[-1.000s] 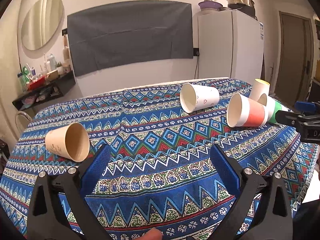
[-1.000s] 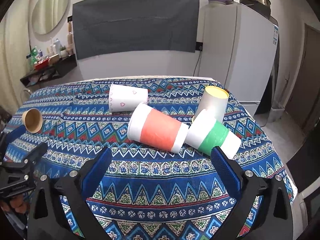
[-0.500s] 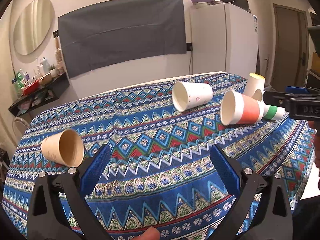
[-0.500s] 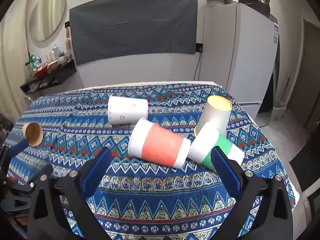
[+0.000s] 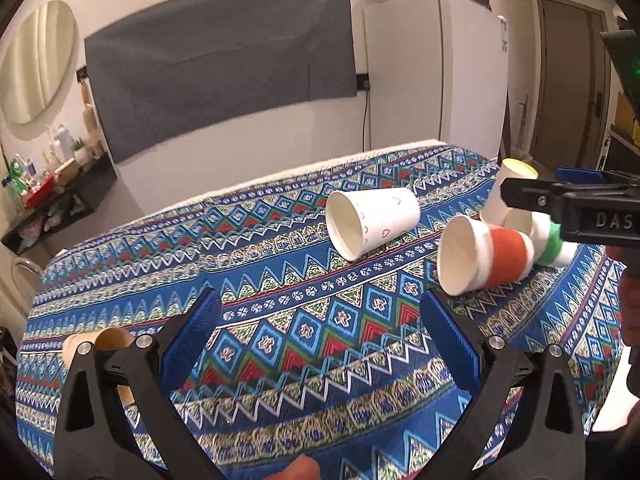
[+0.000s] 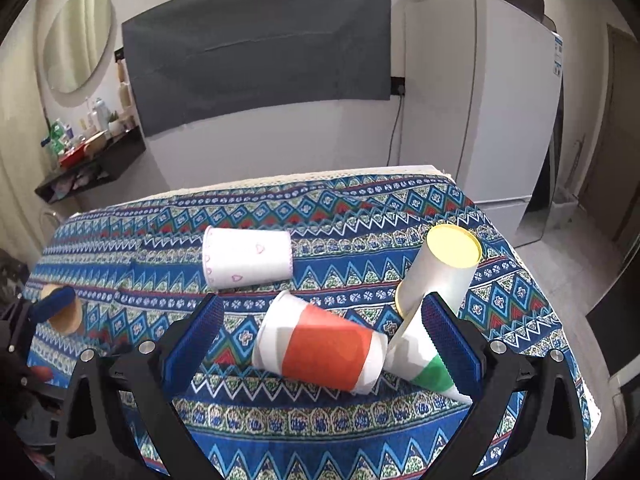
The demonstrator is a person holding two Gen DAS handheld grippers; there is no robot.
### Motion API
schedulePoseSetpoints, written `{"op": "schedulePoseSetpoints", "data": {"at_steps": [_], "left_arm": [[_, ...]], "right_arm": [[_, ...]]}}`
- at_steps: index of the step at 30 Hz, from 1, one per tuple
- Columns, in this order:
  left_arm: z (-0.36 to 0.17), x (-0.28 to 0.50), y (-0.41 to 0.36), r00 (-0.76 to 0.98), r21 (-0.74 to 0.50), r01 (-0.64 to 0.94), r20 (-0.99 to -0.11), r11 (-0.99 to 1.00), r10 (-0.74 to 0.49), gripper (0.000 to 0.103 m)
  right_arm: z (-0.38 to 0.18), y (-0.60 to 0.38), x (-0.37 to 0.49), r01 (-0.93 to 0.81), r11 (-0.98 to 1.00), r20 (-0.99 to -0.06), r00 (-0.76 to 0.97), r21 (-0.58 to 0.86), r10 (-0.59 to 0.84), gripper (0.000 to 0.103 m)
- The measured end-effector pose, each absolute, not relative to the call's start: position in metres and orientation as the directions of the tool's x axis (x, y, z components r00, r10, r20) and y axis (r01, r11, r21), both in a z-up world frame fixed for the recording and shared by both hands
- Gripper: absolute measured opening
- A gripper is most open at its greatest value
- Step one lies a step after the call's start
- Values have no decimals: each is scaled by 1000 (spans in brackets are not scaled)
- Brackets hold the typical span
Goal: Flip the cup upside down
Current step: 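Move the right tool toward the white pink-heart cup lying on its side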
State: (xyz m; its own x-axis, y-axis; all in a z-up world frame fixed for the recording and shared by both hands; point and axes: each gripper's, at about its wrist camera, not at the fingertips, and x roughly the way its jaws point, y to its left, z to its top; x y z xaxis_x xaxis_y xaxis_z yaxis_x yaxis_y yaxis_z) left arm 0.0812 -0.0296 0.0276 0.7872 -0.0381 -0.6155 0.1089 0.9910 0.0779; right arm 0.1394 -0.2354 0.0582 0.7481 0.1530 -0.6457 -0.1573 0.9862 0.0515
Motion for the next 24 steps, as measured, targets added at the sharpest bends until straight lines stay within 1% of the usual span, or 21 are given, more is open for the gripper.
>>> {"op": "schedulePoseSetpoints", "data": {"at_steps": [3, 5, 10, 13, 18, 24], "left_arm": [[25, 95, -28, 762, 35, 161, -640, 986, -102, 97], [23, 106, -27, 757, 47, 161, -647, 986, -93, 97], [15, 135, -26, 706, -18, 199, -691, 980, -156, 97], [9, 152, -27, 697, -17, 199, -701, 980, -153, 97], [-2, 177, -29, 682, -21, 186, -717, 982, -144, 97], [-9, 196, -36, 671, -35, 201, -723, 979, -164, 97]], "right_arm": [[56, -237, 152, -161, 985, -659, 736, 55, 157, 95], [57, -236, 160, -180, 983, -657, 736, 39, 162, 95], [57, -227, 175, -207, 978, -658, 742, -43, 128, 95], [54, -228, 180, -207, 975, -658, 746, -75, 108, 95], [47, -233, 192, -204, 976, -673, 733, -74, 102, 95], [37, -239, 201, -211, 975, -693, 714, -69, 105, 95]]}}
